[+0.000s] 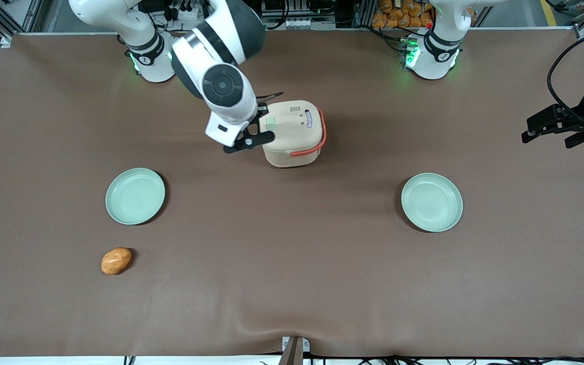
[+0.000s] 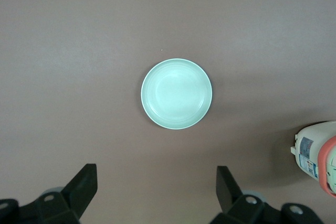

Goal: Press rice cooker button with right arm

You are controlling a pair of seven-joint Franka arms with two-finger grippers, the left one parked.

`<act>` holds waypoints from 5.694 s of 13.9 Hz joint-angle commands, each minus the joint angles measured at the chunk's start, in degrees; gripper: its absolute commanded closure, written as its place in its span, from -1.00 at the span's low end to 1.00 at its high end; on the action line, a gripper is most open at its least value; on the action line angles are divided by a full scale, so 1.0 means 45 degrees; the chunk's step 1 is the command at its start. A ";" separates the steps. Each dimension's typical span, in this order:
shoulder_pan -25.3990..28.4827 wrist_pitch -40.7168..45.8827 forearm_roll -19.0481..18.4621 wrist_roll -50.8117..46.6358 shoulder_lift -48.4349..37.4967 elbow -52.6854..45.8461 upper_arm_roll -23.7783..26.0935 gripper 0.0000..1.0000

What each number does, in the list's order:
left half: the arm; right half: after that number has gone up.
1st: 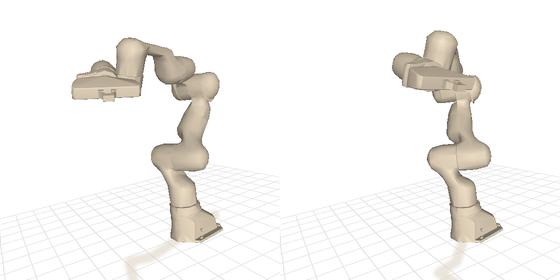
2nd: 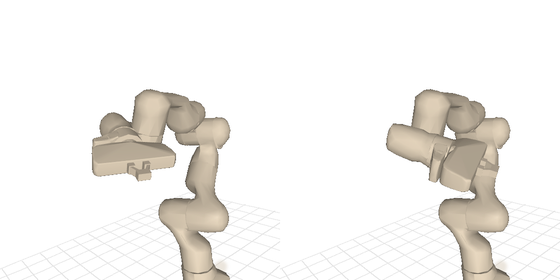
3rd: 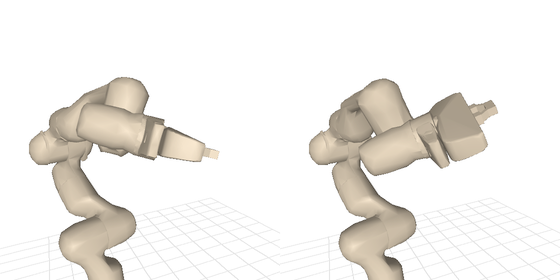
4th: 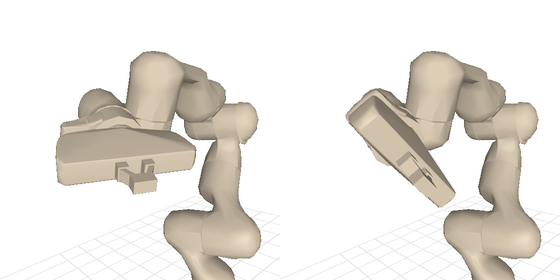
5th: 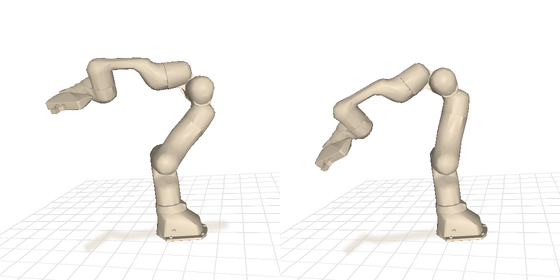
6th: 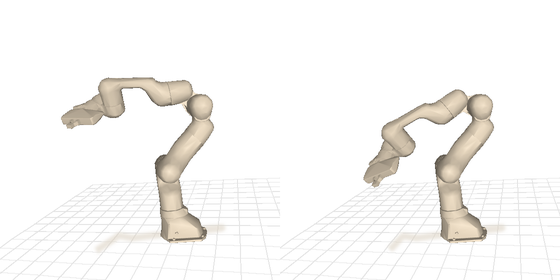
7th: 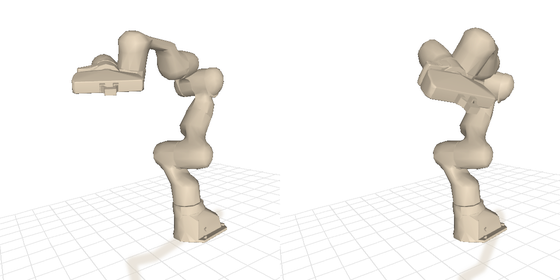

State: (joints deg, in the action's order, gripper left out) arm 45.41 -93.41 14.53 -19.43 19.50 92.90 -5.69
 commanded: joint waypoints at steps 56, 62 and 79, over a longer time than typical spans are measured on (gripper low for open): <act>-0.7743 0.2574 -0.1312 0.0724 -0.2829 -0.1466 -0.0025 -1.00; -0.9055 0.2341 -0.3166 0.1793 -0.2985 -0.1485 0.0014 -1.00; -0.9309 0.2320 -0.2742 0.2989 -0.3610 -0.1466 -0.0083 -1.00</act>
State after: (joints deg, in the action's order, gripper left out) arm 4.87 -83.07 1.15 -6.63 4.76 84.66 -6.87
